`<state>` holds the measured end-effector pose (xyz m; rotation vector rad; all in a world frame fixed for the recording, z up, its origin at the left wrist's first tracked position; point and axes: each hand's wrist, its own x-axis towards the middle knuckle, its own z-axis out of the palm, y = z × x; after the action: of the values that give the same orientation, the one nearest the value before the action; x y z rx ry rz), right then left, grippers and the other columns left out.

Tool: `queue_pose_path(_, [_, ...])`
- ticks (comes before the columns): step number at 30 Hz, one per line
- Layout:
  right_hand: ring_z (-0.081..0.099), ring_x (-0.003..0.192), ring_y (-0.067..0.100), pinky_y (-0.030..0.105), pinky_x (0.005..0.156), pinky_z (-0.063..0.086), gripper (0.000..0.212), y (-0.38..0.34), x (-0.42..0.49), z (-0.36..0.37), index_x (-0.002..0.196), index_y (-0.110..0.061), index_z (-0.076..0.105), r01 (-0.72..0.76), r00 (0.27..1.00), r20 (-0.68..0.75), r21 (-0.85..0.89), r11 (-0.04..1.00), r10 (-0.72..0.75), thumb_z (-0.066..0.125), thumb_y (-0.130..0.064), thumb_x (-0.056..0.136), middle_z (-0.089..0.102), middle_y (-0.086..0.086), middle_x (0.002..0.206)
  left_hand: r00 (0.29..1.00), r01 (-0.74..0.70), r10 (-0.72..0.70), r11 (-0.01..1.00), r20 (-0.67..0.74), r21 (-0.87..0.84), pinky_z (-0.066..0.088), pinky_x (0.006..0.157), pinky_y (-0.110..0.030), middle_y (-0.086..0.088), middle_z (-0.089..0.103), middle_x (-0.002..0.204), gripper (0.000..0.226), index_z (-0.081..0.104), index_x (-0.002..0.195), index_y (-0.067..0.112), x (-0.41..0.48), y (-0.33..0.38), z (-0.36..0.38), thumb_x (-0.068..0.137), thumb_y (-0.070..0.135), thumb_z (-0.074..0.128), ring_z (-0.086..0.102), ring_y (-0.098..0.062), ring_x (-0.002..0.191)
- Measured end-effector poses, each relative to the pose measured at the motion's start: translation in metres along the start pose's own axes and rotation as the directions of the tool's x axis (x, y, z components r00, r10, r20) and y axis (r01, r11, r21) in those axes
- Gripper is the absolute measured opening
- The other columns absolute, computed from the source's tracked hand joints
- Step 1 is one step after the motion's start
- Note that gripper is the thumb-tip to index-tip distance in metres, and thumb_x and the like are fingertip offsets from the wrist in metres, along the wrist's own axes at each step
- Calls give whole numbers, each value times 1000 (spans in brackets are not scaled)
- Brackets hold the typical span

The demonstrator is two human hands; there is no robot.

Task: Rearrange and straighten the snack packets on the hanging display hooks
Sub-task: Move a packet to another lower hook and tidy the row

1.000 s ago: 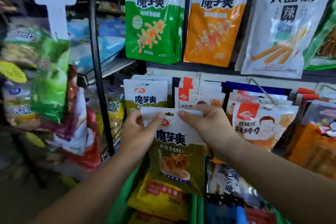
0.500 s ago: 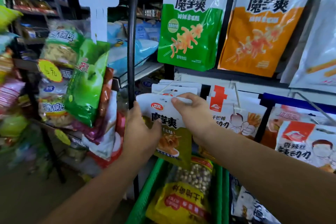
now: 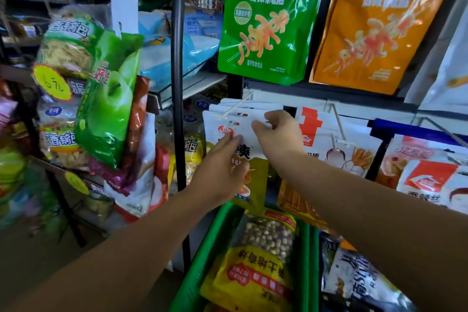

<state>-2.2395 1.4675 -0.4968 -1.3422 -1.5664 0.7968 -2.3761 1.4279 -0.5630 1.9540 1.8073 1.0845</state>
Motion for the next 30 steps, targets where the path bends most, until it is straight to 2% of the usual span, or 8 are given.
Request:
queue_pose_path(2, [55,131,21,25,96,40,50,10,-8,-11,150,-17,47,136,990,-9,-109,985,-138,60,-29,104,57,2,147,1000,-15,15,1000,21,6,19,121,-24,2,17,172,64,29,161,25,9,1,8,104,35,54,12,-12,159])
queue_pose_path(4, [47,141,18,23,105,36,51,17,-23,-23,151,-19,47,229,973,7,-143,963,-231,62,-29,103,52,0,154,998,-31,31,1000,47,-3,27,125,-37,0,23,171,61,32,160,23,15,5,16,104,35,52,18,-15,158])
queue_pose_path(6, [57,129,14,28,107,47,39,24,-39,-38,140,-20,59,248,969,47,-126,961,-244,63,-29,102,63,-3,138,997,-7,9,1000,72,-26,34,122,-42,-2,36,166,58,39,157,23,15,12,23,102,35,52,31,-19,154])
queue_pose_path(10, [69,90,7,27,80,57,13,44,-66,-81,103,-19,77,242,964,163,-217,946,-209,67,-25,97,75,-8,94,997,23,-17,996,76,-81,53,103,-45,-7,67,132,48,60,139,15,1,38,40,94,33,63,63,-24,122])
queue_pose_path(15, [61,58,17,35,58,48,30,83,-99,-159,79,-8,75,140,972,229,-372,918,-55,67,-30,97,70,8,70,987,-45,65,990,148,-136,58,93,-36,5,71,106,34,69,128,17,-26,91,75,94,19,68,69,-15,102])
queue_pose_path(20, [58,59,8,28,59,47,25,116,-113,-230,79,-20,77,48,994,113,-419,907,0,67,-32,98,69,-3,68,962,-89,147,965,229,-247,49,89,-21,7,70,111,32,69,128,17,-45,157,118,96,19,69,67,-10,106])
queue_pose_path(24, [70,76,20,42,73,58,26,137,-116,-273,81,-15,77,41,997,-40,-401,915,-62,67,-34,97,74,4,80,953,-81,157,955,257,-284,53,82,-26,10,75,97,10,73,104,23,-48,180,151,95,20,69,69,-7,91])
queue_pose_path(30, [69,90,6,31,79,58,19,183,-126,-307,112,-20,75,-94,956,-290,-155,983,45,71,-31,97,75,-8,97,916,-49,140,970,377,-239,48,87,-17,18,67,115,44,59,119,50,-57,192,175,96,14,67,64,0,105])
